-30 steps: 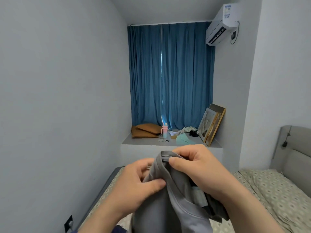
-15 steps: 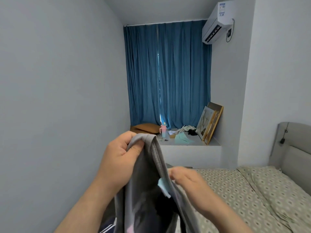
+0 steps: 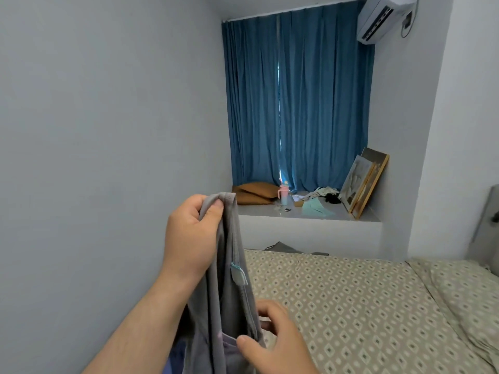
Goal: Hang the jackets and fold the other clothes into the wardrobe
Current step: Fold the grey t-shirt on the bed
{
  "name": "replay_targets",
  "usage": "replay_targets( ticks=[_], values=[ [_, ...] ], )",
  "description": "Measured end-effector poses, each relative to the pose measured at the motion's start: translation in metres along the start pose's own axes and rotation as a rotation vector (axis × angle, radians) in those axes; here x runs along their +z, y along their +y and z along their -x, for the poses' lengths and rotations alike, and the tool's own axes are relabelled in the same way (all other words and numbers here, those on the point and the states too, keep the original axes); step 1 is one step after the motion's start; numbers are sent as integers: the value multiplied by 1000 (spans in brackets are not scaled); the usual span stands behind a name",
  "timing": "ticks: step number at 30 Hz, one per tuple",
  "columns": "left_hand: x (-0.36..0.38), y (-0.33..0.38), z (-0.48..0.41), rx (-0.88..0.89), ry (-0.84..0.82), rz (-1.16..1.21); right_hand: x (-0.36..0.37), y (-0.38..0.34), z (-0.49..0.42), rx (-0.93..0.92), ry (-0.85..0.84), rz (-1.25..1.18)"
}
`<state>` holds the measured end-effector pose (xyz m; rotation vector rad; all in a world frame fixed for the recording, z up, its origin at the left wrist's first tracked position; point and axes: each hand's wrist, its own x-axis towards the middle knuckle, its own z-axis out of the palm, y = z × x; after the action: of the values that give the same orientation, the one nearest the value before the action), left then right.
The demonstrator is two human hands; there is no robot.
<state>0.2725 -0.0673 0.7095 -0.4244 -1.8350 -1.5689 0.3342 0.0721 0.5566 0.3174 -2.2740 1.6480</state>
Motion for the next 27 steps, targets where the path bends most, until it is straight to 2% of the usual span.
replay_targets(
  ticks=[4,10,12,18,23,27],
  values=[
    [-11,0,12,-30,77,26,5,22,13,46,59,-9],
    [-26,7,30,-63,96,40,-3,41,32,146,-178,-63],
    [-30,12,33,-75,95,63,0,47,37,162,-207,-64],
    [-73,32,31,15,-57,-100,-29,22,33,184,72,-287],
    [-128,25,21,102,-135,-461,-90,-29,23,126,238,-106],
    [-168,11,29,103,-208,-630,-114,-78,34,97,210,204]
  ],
)
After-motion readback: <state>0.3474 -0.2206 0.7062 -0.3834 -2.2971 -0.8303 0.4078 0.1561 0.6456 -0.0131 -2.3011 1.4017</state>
